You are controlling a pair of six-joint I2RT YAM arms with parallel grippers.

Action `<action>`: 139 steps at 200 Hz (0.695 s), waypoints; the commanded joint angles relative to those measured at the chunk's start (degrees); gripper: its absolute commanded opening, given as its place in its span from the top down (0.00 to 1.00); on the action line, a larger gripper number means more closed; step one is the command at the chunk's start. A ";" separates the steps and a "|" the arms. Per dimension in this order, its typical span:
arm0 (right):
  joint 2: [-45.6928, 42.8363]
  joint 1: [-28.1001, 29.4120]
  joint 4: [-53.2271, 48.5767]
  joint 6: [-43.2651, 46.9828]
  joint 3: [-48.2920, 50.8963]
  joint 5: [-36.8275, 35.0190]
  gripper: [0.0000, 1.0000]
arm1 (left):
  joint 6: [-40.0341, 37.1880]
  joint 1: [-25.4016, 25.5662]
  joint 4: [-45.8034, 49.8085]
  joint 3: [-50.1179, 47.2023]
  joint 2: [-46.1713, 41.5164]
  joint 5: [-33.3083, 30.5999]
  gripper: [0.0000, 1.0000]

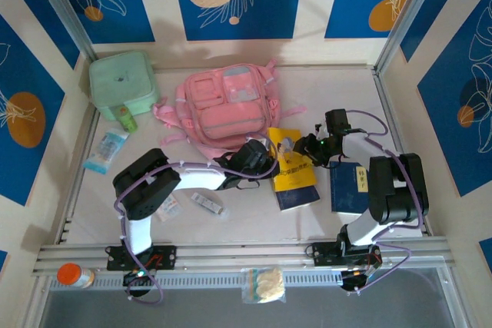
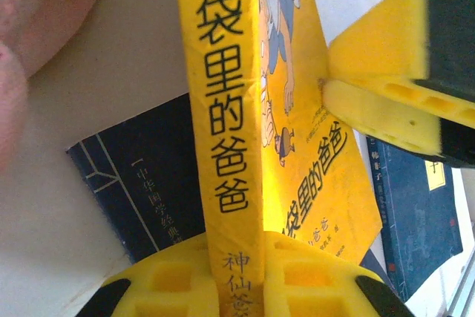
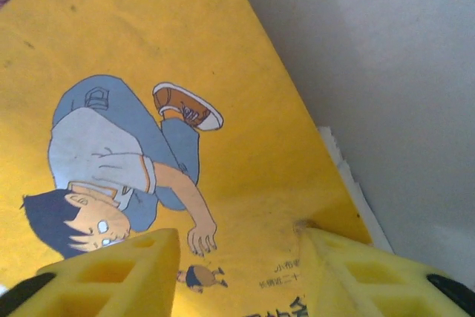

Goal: Pack the student bag
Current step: Pick up the book from the book.

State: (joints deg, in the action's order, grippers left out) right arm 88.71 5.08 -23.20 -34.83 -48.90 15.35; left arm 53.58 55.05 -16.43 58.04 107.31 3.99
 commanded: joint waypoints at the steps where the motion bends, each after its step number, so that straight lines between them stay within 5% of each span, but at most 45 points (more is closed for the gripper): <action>1: -5.38 0.43 -4.04 1.40 -1.88 0.13 0.46 | -2.77 0.24 1.47 2.76 -4.96 -0.58 1.00; 60: -16.52 0.32 -7.92 2.24 -6.26 5.91 0.17 | -7.42 -2.04 10.46 4.03 -18.97 0.36 1.00; 105: -19.31 0.54 -6.72 2.31 -11.08 18.36 0.00 | -12.13 -10.45 15.44 2.06 -31.80 8.98 1.00; 139: -19.59 2.89 0.01 0.97 -12.73 25.76 0.01 | -14.24 -17.83 16.33 2.98 -39.13 19.99 1.00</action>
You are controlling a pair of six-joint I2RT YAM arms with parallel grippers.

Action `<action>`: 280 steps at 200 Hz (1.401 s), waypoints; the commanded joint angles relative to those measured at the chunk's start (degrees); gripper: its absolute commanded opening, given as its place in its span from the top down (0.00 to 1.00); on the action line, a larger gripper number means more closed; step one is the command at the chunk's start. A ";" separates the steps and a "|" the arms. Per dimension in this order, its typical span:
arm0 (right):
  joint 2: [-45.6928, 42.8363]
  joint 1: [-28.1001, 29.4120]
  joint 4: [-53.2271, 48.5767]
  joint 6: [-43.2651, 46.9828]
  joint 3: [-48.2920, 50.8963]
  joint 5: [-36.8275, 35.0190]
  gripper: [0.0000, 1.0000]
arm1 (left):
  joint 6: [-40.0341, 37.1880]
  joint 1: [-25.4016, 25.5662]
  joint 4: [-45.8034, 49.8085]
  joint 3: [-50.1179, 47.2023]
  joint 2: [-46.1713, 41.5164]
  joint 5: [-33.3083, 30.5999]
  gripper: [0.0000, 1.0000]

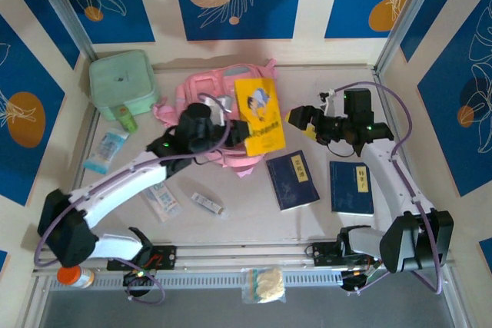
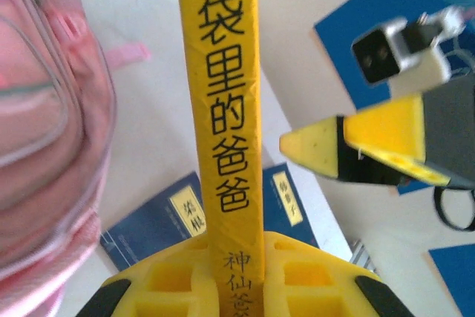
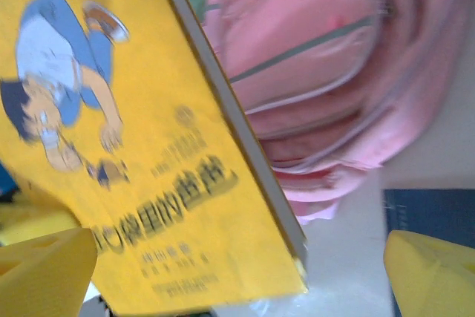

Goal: Pack the student bag
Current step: Pick up the book from the book, then pass the book.

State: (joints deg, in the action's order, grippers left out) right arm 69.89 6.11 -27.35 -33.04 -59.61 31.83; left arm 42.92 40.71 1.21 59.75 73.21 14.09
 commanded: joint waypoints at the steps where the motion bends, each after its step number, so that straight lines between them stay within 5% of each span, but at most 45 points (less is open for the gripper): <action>1: -0.75 1.96 4.42 -0.94 -2.10 9.51 0.01 | -3.60 -3.69 -1.30 1.40 -5.15 10.03 1.00; 80: 2.94 4.65 15.36 -5.21 -5.85 16.41 0.01 | 1.36 -6.53 -7.40 8.70 -5.24 19.49 1.00; 127: 4.10 6.13 25.16 -10.15 -6.30 25.19 0.01 | 9.91 -6.53 -19.36 9.73 -1.45 23.78 1.00; 183: 0.80 5.02 25.88 -12.16 -5.45 25.37 0.05 | -0.57 -7.46 -3.03 11.01 -1.70 14.38 1.00; 252: 2.10 4.03 21.15 -10.07 -5.46 22.57 0.53 | -3.55 -8.11 1.04 10.01 -1.23 11.77 1.00; 280: 4.15 4.26 18.00 -8.10 -6.62 21.75 0.80 | -2.14 -8.06 -1.32 9.06 -0.32 13.44 1.00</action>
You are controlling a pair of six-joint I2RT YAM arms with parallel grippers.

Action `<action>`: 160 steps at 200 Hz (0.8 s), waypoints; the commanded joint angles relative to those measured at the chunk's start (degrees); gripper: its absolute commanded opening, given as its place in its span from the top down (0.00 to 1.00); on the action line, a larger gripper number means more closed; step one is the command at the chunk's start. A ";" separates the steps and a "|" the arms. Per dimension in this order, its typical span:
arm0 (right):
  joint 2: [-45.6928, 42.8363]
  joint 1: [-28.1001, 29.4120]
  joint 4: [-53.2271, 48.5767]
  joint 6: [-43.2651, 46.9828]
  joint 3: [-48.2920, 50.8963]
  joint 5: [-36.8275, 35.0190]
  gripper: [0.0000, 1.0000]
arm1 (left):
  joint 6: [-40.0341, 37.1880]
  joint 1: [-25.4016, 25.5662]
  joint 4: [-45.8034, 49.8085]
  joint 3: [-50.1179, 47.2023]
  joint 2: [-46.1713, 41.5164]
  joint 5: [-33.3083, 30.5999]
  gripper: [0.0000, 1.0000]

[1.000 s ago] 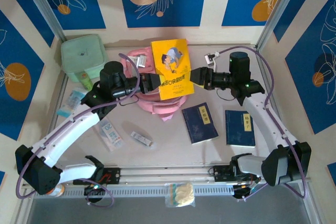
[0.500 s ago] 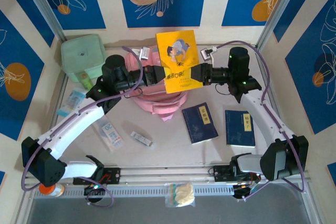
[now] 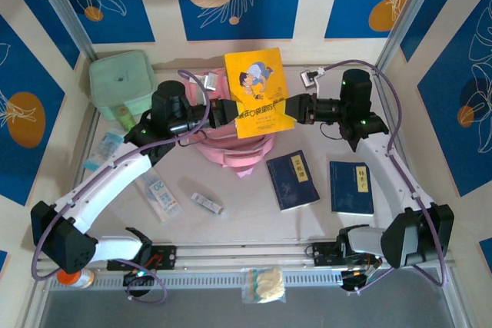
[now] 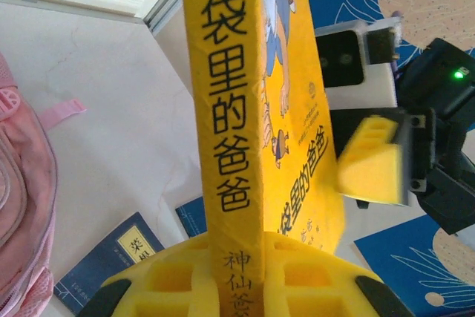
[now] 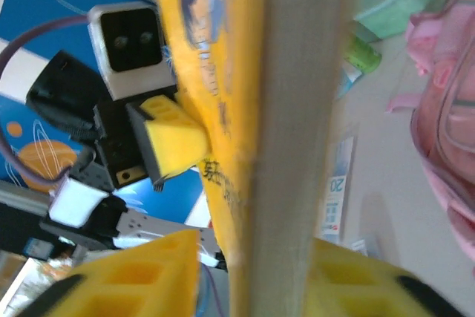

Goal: Pack the student bag
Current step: Pass the book, then open the student bag at the top-center of the table.

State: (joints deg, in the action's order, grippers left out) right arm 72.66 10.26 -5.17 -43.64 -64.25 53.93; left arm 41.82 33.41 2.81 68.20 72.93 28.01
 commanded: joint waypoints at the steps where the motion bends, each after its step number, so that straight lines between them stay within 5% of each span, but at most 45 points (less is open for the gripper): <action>1: 1.40 0.07 -4.34 2.59 -2.00 -0.46 0.81 | -1.04 -0.78 -2.90 0.56 -0.01 -0.45 1.00; 36: 1.25 0.02 -9.26 6.06 -2.94 -3.44 0.99 | -2.13 -0.82 -2.37 -0.36 0.77 -0.59 1.00; 71: 0.48 -0.80 -17.86 10.27 -3.76 -9.91 1.00 | -9.62 -0.97 1.82 -1.72 0.48 -3.85 0.50; 104: -0.74 -3.09 -27.64 11.41 -2.57 -21.34 1.00 | -25.90 -0.91 11.23 -3.75 1.61 -15.08 0.47; 160: -3.95 -8.86 -32.71 11.71 3.27 -27.05 1.00 | -43.49 -0.32 13.45 -2.74 11.78 -18.87 0.27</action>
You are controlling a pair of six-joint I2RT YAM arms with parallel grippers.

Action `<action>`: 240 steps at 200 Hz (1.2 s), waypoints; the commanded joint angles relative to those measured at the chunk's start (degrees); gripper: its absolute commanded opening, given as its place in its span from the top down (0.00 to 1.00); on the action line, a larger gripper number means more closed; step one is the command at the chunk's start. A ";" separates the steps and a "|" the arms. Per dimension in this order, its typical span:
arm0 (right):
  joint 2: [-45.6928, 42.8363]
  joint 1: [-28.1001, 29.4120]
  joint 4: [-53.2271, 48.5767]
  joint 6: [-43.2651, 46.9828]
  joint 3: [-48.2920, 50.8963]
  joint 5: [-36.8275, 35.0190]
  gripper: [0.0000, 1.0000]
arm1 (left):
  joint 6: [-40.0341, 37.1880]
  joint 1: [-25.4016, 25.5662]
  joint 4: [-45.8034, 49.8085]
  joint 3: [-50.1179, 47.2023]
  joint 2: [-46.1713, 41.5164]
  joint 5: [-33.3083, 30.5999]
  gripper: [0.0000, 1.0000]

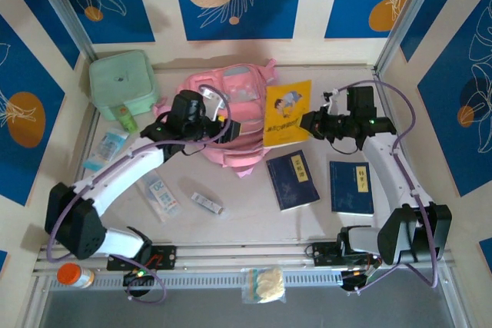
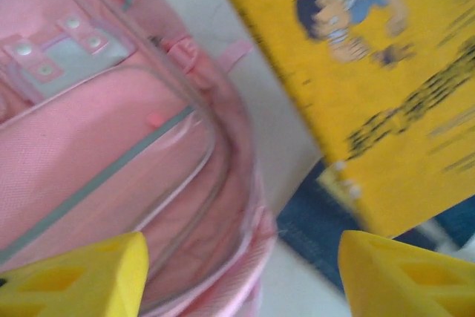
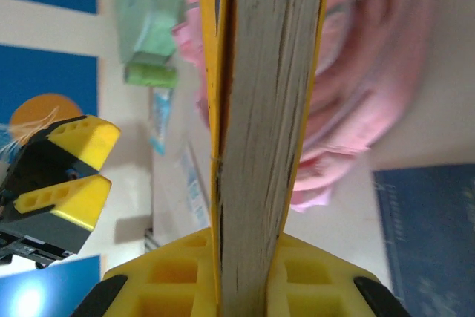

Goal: Pack the student bag
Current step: Open the student bag at the top-center of the table.

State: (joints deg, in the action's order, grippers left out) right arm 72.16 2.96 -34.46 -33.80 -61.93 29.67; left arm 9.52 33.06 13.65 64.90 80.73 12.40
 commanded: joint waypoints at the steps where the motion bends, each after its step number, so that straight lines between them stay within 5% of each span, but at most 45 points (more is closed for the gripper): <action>1: -3.52 -1.60 -3.51 1.84 1.03 -2.96 1.00 | -11.45 0.01 2.61 0.61 4.25 -3.31 0.27; 62: -4.97 -6.45 -3.40 1.39 4.69 -2.41 1.00 | -24.39 4.16 4.53 7.86 18.02 -12.18 0.25; 134: -4.09 -7.52 -2.34 1.08 5.39 -1.31 1.00 | -27.44 4.62 7.20 17.68 31.87 -18.92 0.28; 160: -3.13 -7.80 -1.61 0.99 5.59 0.01 1.00 | -26.34 4.55 7.56 21.22 35.27 -24.60 0.49; 213: -2.64 -8.19 -1.31 1.15 5.51 0.39 1.00 | -25.78 4.53 7.21 23.94 35.60 -24.27 0.98; 240: -2.84 -8.53 -2.17 1.38 5.29 0.39 1.00 | -24.93 4.54 8.15 24.18 32.10 -23.32 1.00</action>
State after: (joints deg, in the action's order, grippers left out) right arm 69.97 -4.97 -37.95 -33.39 -56.42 26.46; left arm -16.99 37.80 20.29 87.07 115.63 -9.58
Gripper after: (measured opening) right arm 0.136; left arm 0.056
